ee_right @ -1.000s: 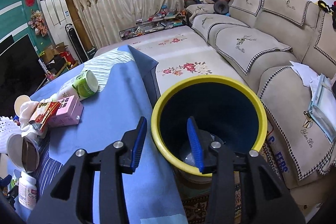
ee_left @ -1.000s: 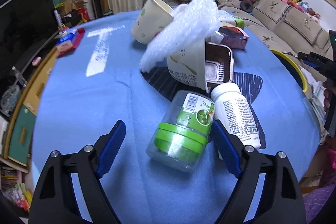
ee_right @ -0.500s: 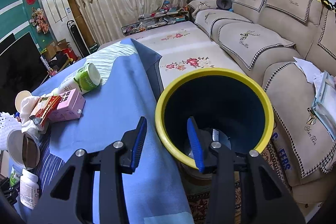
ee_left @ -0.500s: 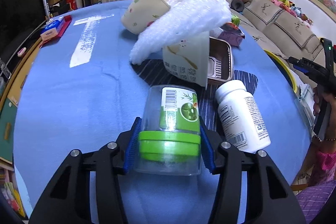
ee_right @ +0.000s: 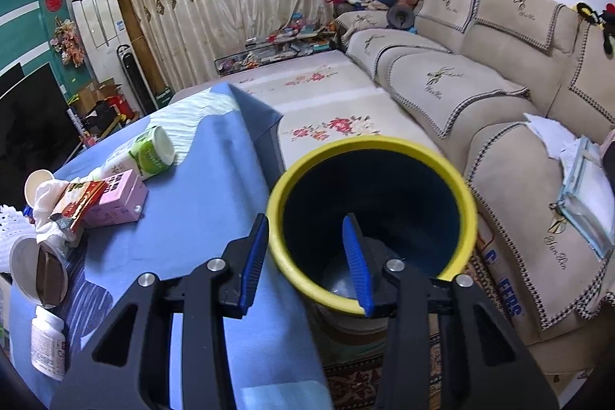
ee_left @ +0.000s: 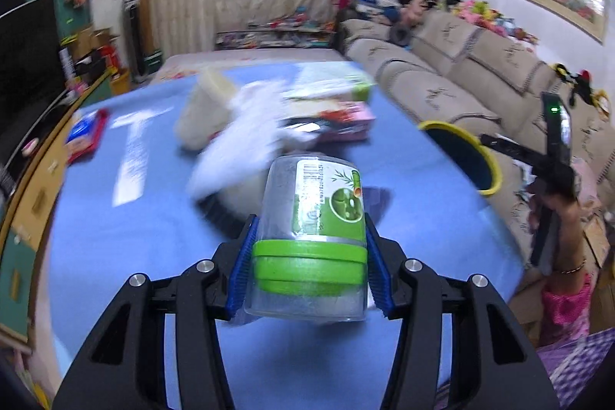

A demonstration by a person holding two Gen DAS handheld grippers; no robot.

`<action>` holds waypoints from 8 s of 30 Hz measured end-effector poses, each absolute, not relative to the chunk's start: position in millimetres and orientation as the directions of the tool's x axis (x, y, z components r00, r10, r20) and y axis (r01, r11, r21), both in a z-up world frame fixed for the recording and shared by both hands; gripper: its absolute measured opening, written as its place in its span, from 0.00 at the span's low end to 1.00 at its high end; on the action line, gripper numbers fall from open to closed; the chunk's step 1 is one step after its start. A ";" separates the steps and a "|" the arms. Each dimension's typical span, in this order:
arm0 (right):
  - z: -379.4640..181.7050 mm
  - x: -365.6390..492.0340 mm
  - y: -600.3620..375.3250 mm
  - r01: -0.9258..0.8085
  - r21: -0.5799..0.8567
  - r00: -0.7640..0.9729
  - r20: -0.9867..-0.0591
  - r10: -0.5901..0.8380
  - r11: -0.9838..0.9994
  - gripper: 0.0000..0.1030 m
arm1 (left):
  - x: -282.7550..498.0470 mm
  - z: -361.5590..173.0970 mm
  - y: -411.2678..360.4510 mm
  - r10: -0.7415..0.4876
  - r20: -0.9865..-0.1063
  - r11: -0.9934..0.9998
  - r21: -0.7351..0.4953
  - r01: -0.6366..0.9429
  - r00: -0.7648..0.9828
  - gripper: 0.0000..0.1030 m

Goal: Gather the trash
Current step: 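Carry the jar over the bin and open the left tool, then grasp the white pill bottle with the right tool while the left tool returns to the table, then carry the pill bottle over the bin and open the right tool, then grasp the rim of the brown foil tray with the left tool, then carry the foil tray over the bin and open the left tool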

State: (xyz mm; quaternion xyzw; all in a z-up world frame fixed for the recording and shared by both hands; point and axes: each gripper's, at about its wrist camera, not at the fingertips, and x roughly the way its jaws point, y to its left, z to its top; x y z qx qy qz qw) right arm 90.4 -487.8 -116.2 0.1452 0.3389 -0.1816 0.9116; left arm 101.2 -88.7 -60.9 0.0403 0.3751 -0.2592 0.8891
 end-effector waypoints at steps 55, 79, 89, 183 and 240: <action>-141.7 72.7 -462.8 0.352 0.140 0.679 -0.718 -0.150 0.925 0.44 | 137.9 -10.9 -222.2 -0.404 -0.593 0.871 -0.017 0.490 0.696 0.81; -126.1 66.4 -208.0 -0.083 0.232 0.721 -0.657 0.219 0.969 0.50 | 102.7 -24.8 -6.1 -0.151 -0.545 0.987 -0.033 0.160 0.824 0.87; -150.2 74.1 -193.4 -0.078 0.198 0.689 -0.698 0.196 0.977 0.51 | 109.9 -29.8 -13.8 -0.160 -0.556 0.985 -0.037 0.168 0.816 0.88; -185.5 135.0 -560.7 0.475 0.070 0.590 -0.765 -0.258 0.877 0.47 | 178.7 -134.9 -177.7 -0.238 -0.764 0.889 0.077 0.451 0.599 0.06; -165.6 36.8 -642.3 0.634 0.090 0.584 -0.707 -0.399 0.768 0.49 | 217.4 -145.4 -546.8 -0.461 -0.795 0.573 0.074 0.816 0.395 0.05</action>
